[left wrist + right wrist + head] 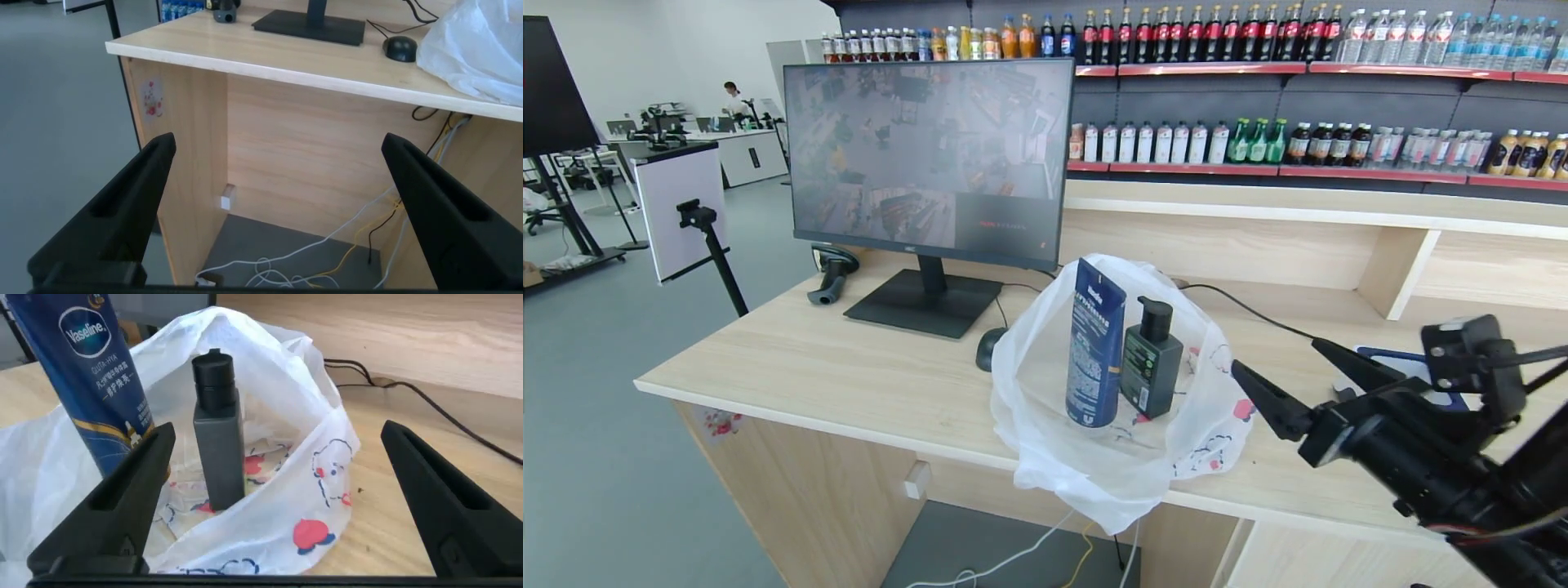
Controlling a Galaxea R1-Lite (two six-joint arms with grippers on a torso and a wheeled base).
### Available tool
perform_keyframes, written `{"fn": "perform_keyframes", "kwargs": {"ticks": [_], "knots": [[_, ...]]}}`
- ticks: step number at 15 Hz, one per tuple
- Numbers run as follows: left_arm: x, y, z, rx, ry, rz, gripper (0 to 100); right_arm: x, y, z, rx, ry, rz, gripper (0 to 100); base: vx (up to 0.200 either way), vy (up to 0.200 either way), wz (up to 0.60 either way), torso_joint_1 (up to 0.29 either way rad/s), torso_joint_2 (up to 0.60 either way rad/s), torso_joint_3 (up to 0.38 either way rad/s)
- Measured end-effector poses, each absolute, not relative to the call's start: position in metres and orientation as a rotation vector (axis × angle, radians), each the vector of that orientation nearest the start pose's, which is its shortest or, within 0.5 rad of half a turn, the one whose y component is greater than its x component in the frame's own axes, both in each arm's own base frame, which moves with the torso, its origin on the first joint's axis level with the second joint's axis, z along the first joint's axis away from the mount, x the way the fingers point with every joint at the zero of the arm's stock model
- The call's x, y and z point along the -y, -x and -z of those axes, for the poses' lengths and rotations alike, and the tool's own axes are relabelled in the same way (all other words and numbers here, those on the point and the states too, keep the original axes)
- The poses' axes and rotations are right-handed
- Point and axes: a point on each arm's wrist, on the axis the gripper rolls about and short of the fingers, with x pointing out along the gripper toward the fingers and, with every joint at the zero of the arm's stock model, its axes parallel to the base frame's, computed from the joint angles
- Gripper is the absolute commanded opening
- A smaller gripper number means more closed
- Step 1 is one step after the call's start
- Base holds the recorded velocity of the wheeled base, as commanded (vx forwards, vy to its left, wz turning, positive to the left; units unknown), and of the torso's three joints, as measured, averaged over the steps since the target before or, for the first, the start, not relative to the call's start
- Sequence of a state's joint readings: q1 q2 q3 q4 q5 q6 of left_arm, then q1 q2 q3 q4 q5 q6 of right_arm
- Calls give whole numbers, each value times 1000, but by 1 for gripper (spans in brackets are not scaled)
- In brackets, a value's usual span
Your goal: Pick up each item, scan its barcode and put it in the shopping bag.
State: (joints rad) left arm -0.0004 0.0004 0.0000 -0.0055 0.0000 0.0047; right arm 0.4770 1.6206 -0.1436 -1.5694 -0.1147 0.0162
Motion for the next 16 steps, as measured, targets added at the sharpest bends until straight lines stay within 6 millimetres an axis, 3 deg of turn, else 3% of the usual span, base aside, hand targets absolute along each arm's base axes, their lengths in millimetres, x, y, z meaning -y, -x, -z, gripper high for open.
{"fn": "perform_keyframes", "kwargs": {"ticks": [3,6,12,16], "knots": [[0,23,-76,7,-4,1,100,-65,-148,-158,131,-138,-333,100,0,0,0,0,0,0],[0,23,-76,7,-6,2,100,-41,-105,-157,55,-128,-331,100,0,0,0,0,0,0],[0,23,-76,7,-5,1,100,-7,-19,-109,-132,25,-366,100,0,0,0,0,0,0],[0,23,-76,7,-3,1,100,4,12,-80,-100,51,-364,100,0,0,0,0,0,0]]}}
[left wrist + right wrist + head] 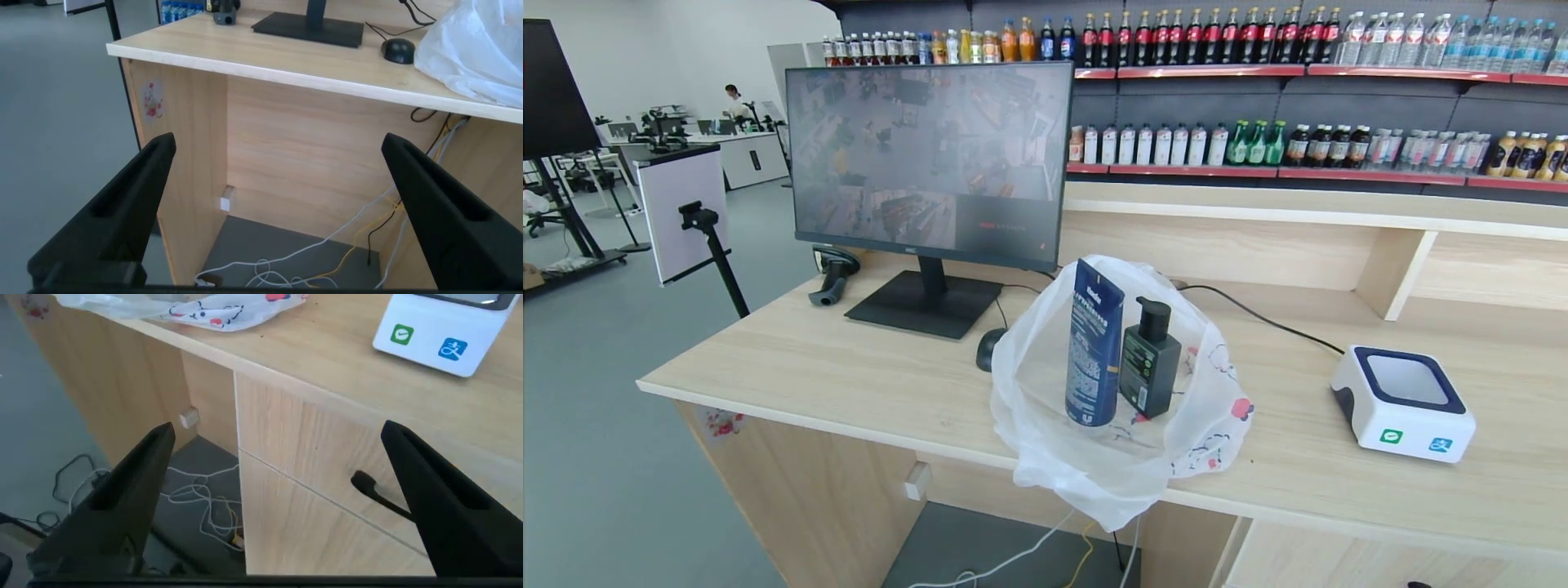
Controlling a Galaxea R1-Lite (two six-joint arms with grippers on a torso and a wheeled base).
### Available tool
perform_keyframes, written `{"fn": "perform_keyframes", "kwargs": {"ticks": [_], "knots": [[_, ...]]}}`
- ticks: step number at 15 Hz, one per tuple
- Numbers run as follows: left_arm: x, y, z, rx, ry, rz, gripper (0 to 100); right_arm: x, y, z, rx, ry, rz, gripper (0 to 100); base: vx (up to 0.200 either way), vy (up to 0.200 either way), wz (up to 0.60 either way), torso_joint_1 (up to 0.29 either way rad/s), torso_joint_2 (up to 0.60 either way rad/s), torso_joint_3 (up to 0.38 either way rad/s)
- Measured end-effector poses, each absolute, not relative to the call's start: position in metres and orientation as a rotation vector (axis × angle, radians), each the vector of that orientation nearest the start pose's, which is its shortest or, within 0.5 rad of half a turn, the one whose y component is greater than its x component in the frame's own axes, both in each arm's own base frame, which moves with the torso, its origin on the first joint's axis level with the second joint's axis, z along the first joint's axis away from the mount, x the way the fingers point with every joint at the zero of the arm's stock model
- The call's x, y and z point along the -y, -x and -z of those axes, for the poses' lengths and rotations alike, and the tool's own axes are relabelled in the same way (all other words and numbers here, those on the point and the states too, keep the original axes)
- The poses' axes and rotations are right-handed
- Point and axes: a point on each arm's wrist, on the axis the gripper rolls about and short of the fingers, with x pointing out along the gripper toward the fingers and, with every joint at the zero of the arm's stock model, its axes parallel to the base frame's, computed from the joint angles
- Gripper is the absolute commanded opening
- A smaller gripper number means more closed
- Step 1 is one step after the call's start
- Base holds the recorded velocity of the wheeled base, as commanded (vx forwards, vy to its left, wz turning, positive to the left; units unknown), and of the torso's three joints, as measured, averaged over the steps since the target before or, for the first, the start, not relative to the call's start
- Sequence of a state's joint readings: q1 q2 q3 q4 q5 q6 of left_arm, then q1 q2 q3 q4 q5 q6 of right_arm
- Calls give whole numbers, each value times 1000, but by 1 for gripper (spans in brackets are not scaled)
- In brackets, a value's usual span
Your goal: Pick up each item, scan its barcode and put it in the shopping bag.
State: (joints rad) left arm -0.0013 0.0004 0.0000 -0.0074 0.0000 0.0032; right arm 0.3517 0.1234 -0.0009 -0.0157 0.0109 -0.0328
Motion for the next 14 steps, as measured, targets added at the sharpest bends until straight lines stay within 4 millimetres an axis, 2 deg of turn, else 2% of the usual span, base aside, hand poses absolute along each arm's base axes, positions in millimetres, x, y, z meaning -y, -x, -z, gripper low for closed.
{"fn": "perform_keyframes", "kwargs": {"ticks": [3,7,12,14], "knots": [[0,23,-76,7,-4,2,100,7,19,-77,-31,16,-275,100,0,0,0,0,0,0],[0,23,-76,7,-4,1,100,7,19,-77,-32,20,-243,100,0,0,0,0,0,0],[0,23,-76,7,-4,2,100,1,16,-78,-89,4,54,100,0,0,0,0,0,0],[0,23,-76,7,-4,2,100,0,16,-78,-83,-22,98,100,0,0,0,0,0,0]]}}
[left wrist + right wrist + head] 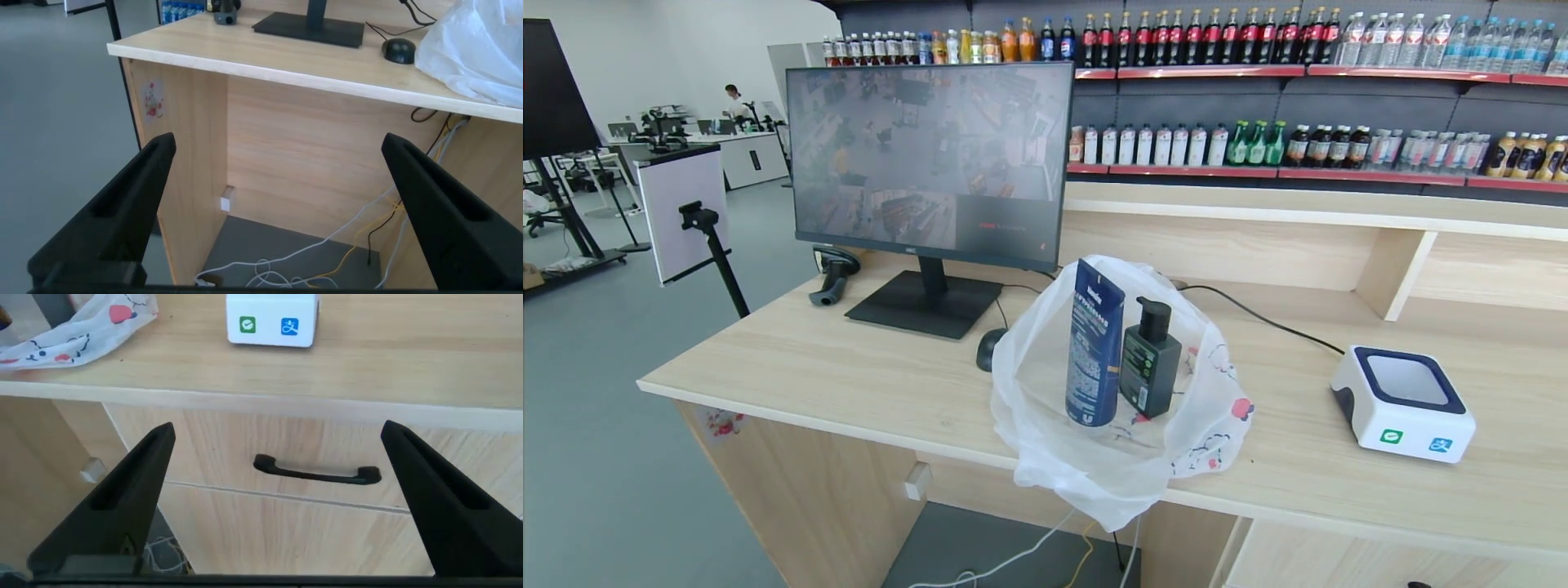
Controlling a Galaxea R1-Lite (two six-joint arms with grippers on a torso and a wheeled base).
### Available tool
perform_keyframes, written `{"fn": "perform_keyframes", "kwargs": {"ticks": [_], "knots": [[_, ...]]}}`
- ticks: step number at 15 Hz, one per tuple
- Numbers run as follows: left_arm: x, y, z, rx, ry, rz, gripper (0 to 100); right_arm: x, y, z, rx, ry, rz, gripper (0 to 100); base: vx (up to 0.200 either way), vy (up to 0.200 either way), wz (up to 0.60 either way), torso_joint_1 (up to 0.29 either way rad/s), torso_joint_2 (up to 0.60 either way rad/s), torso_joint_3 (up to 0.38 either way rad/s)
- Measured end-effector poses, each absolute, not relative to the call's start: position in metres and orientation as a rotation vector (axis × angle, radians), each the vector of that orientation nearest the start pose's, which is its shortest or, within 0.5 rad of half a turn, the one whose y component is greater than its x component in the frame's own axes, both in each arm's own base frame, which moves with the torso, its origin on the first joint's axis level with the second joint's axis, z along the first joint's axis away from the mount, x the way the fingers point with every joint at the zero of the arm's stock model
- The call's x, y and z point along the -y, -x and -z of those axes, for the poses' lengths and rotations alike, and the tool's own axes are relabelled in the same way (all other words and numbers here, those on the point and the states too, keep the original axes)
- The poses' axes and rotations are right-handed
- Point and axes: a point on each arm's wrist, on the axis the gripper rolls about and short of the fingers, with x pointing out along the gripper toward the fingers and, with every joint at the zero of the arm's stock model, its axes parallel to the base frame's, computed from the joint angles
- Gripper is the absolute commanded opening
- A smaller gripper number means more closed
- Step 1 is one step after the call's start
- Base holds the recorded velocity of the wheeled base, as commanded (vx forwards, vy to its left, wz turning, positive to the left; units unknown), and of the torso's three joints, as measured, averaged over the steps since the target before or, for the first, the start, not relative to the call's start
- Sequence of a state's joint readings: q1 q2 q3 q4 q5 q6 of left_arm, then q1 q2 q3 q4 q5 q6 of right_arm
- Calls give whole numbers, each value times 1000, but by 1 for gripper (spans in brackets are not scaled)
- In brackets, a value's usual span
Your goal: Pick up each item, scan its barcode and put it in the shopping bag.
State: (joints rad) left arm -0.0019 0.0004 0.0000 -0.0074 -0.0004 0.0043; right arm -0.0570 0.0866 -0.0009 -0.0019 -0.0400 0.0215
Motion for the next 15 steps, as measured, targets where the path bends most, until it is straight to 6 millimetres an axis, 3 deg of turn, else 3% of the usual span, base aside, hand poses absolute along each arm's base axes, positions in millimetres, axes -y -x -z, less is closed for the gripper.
{"fn": "perform_keyframes", "kwargs": {"ticks": [8,15], "knots": [[0,23,-76,7,-5,2,100,1,21,-76,-23,-9,32,100,0,0,0,0,0,0],[0,23,-76,7,-4,1,100,1,23,-76,0,6,32,100,-200,0,0,0,3,0]]}}
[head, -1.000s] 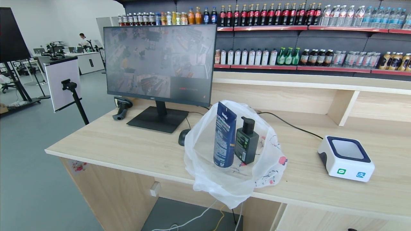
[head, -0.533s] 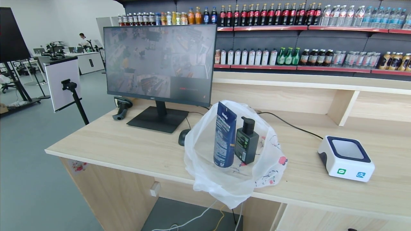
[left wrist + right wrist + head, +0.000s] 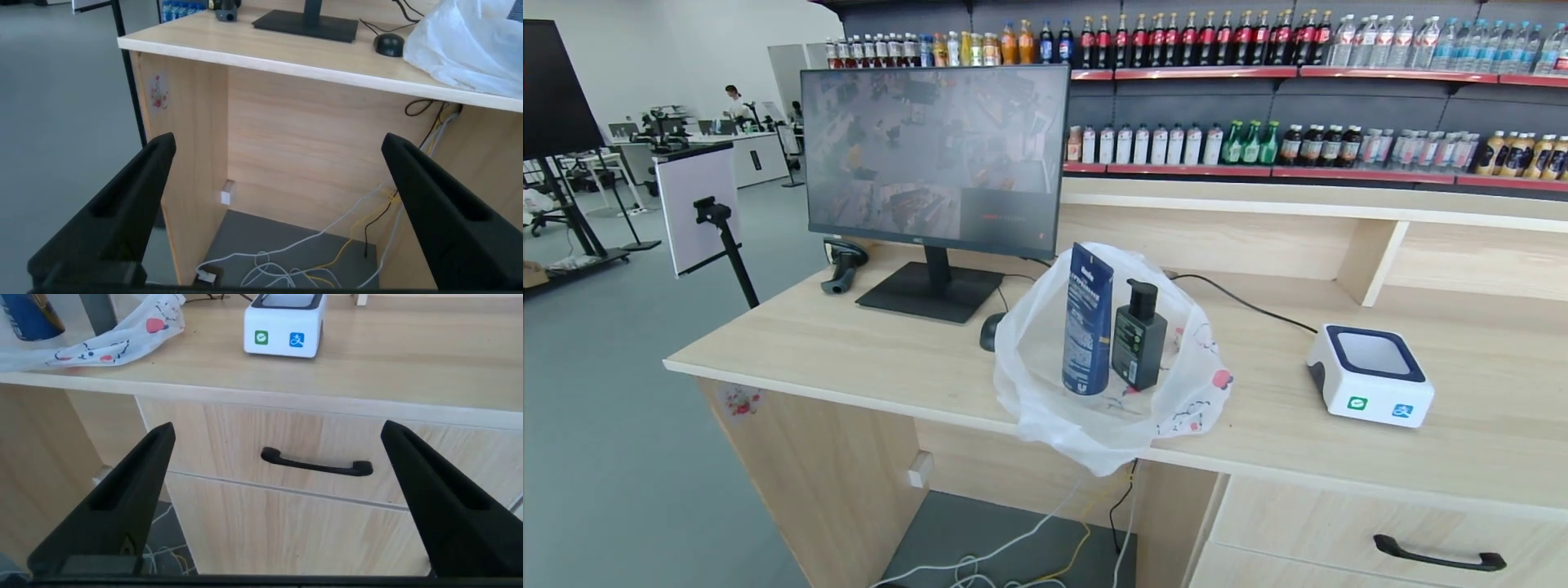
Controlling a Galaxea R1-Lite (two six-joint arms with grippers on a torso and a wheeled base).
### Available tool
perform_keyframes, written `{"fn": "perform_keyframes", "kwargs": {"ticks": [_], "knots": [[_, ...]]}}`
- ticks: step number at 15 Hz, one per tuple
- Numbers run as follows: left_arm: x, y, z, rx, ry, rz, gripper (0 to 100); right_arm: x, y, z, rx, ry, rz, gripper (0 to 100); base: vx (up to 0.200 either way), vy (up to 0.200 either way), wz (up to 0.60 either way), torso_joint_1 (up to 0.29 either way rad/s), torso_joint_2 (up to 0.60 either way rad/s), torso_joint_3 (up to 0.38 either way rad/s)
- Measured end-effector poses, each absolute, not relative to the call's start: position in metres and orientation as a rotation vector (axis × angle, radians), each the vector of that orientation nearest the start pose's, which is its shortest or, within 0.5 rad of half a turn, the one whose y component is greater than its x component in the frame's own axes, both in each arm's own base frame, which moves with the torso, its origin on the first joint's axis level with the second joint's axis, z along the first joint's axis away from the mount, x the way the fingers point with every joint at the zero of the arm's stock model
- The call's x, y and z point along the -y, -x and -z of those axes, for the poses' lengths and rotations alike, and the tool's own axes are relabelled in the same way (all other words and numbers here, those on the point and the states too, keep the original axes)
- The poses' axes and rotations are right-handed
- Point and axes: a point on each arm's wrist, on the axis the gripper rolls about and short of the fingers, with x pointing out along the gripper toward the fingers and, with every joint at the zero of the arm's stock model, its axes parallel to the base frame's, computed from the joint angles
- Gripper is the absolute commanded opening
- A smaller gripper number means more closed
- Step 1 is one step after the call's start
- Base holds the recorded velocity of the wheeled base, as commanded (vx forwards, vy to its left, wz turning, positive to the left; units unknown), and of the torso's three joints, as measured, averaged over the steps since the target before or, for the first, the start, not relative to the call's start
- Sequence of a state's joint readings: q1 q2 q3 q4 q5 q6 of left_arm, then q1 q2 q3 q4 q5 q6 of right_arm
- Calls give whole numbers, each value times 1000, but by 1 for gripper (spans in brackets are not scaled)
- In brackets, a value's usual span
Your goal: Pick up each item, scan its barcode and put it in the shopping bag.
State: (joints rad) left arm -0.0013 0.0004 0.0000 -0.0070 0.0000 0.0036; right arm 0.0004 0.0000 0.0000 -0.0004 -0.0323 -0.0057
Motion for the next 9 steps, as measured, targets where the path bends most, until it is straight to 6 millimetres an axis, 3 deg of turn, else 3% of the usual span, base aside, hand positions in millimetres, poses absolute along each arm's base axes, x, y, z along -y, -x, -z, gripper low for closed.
{"fn": "perform_keyframes", "kwargs": {"ticks": [1,9], "knots": [[0,23,-76,4,-3,1,100,1,23,-76,0,3,31,100,0,0,0,0,0,0],[0,23,-76,2,-7,1,100,1,23,-76,1,0,27,100,0,0,-600,4,1,2]]}}
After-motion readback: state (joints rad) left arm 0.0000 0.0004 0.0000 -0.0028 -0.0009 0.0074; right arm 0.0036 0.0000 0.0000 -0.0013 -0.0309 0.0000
